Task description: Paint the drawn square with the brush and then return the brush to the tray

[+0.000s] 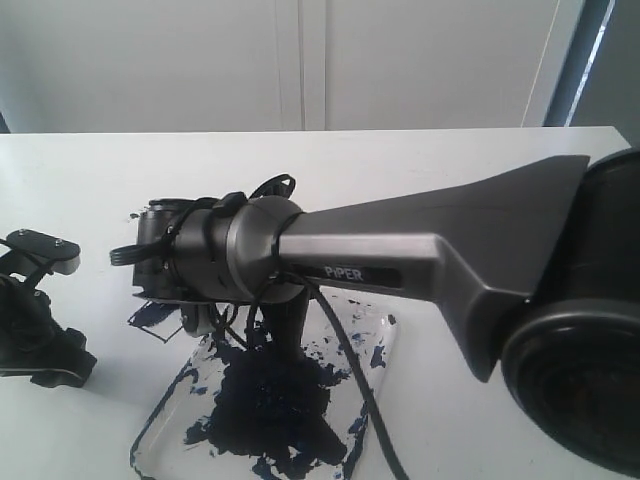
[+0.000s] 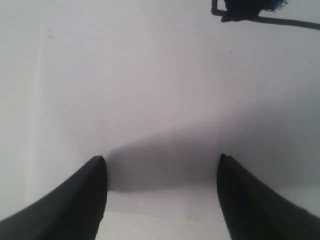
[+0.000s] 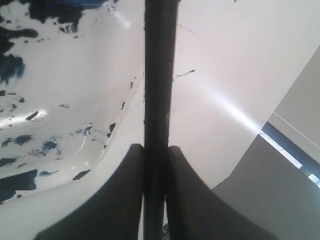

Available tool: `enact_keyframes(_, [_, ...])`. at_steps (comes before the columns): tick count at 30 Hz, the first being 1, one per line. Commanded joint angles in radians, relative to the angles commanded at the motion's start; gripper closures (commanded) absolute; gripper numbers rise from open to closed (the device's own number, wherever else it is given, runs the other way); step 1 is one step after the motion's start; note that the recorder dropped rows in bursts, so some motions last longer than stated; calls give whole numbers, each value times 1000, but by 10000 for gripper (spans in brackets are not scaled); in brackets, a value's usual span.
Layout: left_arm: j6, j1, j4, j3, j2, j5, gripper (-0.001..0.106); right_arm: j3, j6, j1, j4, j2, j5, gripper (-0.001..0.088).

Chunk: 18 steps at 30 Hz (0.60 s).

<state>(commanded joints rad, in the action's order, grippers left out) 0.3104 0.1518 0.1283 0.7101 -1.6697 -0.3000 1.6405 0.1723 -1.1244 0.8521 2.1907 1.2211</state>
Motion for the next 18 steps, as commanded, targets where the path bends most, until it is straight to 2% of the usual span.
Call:
enact_keyframes(4, [0,0,0,0,0,4,383,0,0,-16,-21,0,0,868])
enact_keyframes(12, [0,0,0,0,0,9,383,0,4,-101,-62,-2,0,868])
enact_keyframes(18, [0,0,0,0,0,11,383,-4,4,-101,-84,-35,0,868])
